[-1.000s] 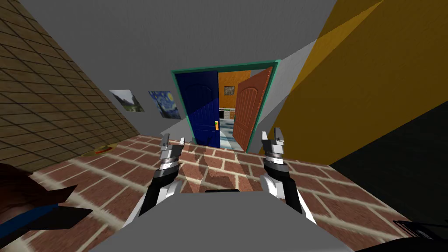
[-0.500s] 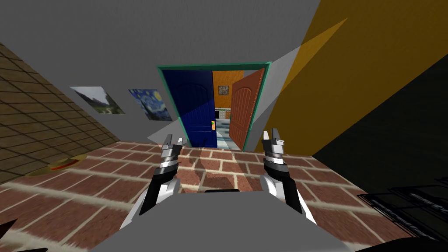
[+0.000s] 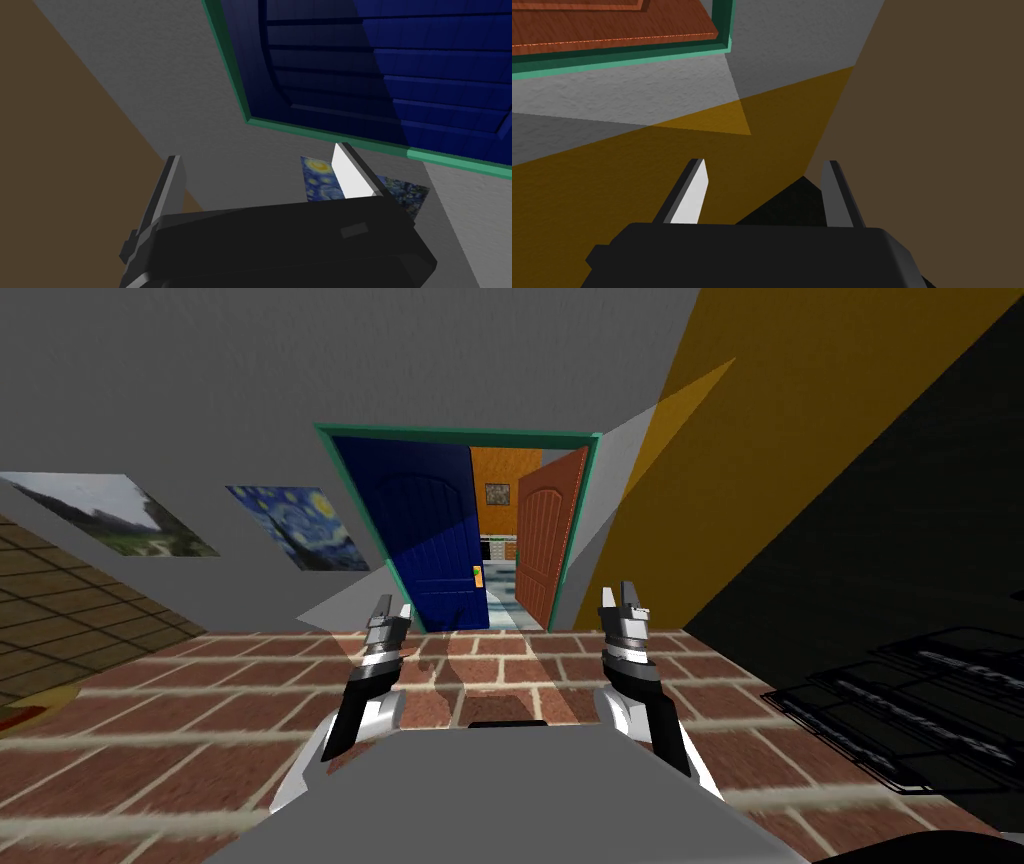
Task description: Push the door open
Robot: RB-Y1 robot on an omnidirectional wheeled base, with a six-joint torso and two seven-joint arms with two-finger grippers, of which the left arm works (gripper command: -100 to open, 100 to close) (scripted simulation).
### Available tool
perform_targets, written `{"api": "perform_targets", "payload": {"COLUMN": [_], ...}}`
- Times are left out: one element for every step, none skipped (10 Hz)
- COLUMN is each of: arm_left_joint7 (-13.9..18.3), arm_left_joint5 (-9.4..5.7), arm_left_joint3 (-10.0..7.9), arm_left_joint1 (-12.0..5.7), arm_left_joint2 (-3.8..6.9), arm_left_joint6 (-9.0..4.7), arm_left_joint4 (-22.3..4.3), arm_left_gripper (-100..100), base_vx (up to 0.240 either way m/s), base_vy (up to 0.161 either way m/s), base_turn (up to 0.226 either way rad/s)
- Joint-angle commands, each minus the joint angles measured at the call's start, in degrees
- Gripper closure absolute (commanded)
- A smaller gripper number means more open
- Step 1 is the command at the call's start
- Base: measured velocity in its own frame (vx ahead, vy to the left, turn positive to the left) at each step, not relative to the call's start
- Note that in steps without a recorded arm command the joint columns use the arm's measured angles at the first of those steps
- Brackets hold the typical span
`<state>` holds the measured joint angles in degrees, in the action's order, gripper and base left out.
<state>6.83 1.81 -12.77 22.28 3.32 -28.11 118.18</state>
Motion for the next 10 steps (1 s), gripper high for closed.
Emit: {"api": "perform_targets", "payload": {"arm_left_joint7": [-0.09,-0.2,-0.31,-0.43,-0.54,-0.67,-0.79,-0.92,-1.04,-1.17], "arm_left_joint5": [0.4,0.71,1.02,1.32,1.63,1.97,2.31,2.65,2.99,3.34], "arm_left_joint3": [-1.62,-2.69,-3.76,-4.83,-5.91,-7.09,-8.27,-9.45,-10.63,-11.87], "arm_left_joint1": [-0.91,-1.7,-2.49,-3.29,-4.09,-4.96,-5.84,-6.72,-7.59,-8.51], "arm_left_joint2": [0.27,0.39,0.52,0.64,0.76,0.85,0.93,1.02,1.1,1.15], "arm_left_joint6": [-0.27,-0.08,0.1,0.29,0.47,0.68,0.88,1.08,1.29,1.5], "arm_left_joint4": [-1.9,-2.99,-4.08,-5.17,-6.27,-7.47,-8.68,-9.88,-11.08,-12.35], "arm_left_gripper": [-100,-100,-100,-100,-100,-100,-100,-100,-100,-100], "base_vx": [0.051,0.051,0.045,0.059,0.056,0.038,0.035,0.046,0.066,0.065], "base_vy": [0.057,0.056,0.055,0.066,0.059,0.07,0.088,0.091,0.083,0.08], "base_turn": [-0.188,-0.217,-0.194,-0.174,-0.182,-0.222,-0.246,-0.215,-0.199,-0.186]}}
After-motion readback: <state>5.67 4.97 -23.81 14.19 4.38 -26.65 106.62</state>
